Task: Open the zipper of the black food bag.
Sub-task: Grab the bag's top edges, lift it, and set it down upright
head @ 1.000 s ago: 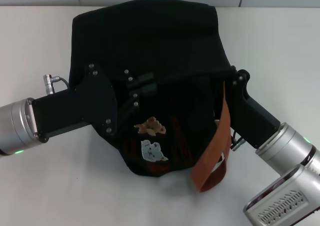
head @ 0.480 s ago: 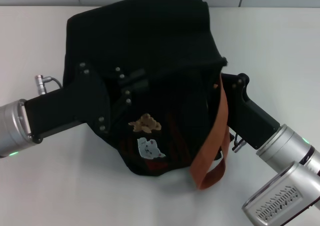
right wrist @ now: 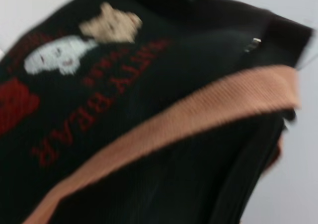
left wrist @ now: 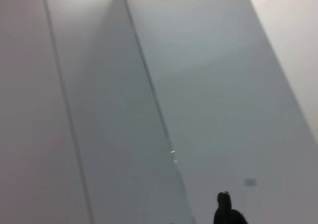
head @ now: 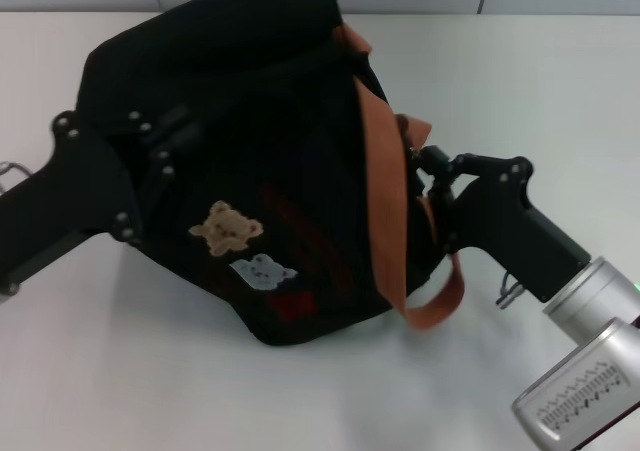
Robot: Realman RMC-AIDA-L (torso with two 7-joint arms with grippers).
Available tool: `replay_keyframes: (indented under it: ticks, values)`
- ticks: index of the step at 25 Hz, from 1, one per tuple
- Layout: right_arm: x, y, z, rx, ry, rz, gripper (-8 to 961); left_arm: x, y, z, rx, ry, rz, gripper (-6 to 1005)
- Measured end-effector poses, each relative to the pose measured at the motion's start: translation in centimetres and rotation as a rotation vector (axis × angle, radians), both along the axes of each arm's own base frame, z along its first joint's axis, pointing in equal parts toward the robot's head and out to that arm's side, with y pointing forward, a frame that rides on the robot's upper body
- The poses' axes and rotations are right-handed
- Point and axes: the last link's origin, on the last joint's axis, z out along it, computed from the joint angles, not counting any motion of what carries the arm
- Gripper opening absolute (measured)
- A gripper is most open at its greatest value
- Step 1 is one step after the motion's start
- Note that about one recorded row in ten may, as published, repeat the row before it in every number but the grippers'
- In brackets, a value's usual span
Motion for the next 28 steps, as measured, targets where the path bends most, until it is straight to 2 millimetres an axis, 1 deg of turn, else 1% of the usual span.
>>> replay_keyframes:
  ticks: [1, 4, 5, 6, 7, 18, 21, 22, 24, 25, 26, 27, 28]
  values:
    - [0.4, 0.1, 0.3, 0.008, 0.005, -0.019, -2, -0.6, -0.3, 0.2, 0.016, -0.001, 0.030, 71]
    - [0.7, 0.2, 0.6, 0.017, 0.009, -0.035, -2, -0.9, -0.4, 0.3, 0.024, 0.000, 0.046, 72]
    - [0.9, 0.3, 0.7, 0.025, 0.010, -0.043, -2, -1.4, -0.6, 0.4, 0.036, 0.002, 0.078, 72]
    - [0.9, 0.3, 0.7, 0.025, 0.010, -0.043, -1, -1.4, -0.6, 0.4, 0.036, 0.002, 0.078, 72]
    - [1.1, 0.5, 1.0, 0.038, 0.011, -0.055, -1, -2.0, -0.9, 0.6, 0.048, 0.003, 0.107, 71]
    - [1.4, 0.9, 1.5, 0.045, 0.041, -0.081, 5, -3.5, -1.8, 1.0, 0.087, 0.000, 0.196, 68]
    - [1.3, 0.9, 1.5, 0.032, 0.072, -0.088, 7, -3.7, -1.7, 0.8, 0.086, 0.005, 0.212, 68]
    - [1.1, 1.2, 1.8, 0.024, 0.120, -0.107, 8, -3.8, -1.7, 0.7, 0.086, 0.008, 0.221, 67]
    - [1.1, 1.3, 1.9, 0.022, 0.145, -0.116, 9, -4.1, -1.5, 0.4, 0.084, 0.017, 0.252, 67]
    - [0.9, 1.6, 2.4, 0.024, 0.204, -0.133, 10, -4.3, -1.4, 0.1, 0.078, 0.018, 0.275, 67]
    - [0.9, 1.6, 2.4, 0.024, 0.204, -0.133, 29, -4.3, -1.4, 0.1, 0.078, 0.018, 0.275, 66]
    - [0.9, 1.9, 3.2, 0.027, 0.281, -0.150, 47, -4.6, -1.3, -0.6, 0.067, 0.010, 0.319, 66]
    - [0.9, 1.9, 3.2, 0.027, 0.281, -0.150, 66, -4.6, -1.3, -0.6, 0.067, 0.010, 0.319, 67]
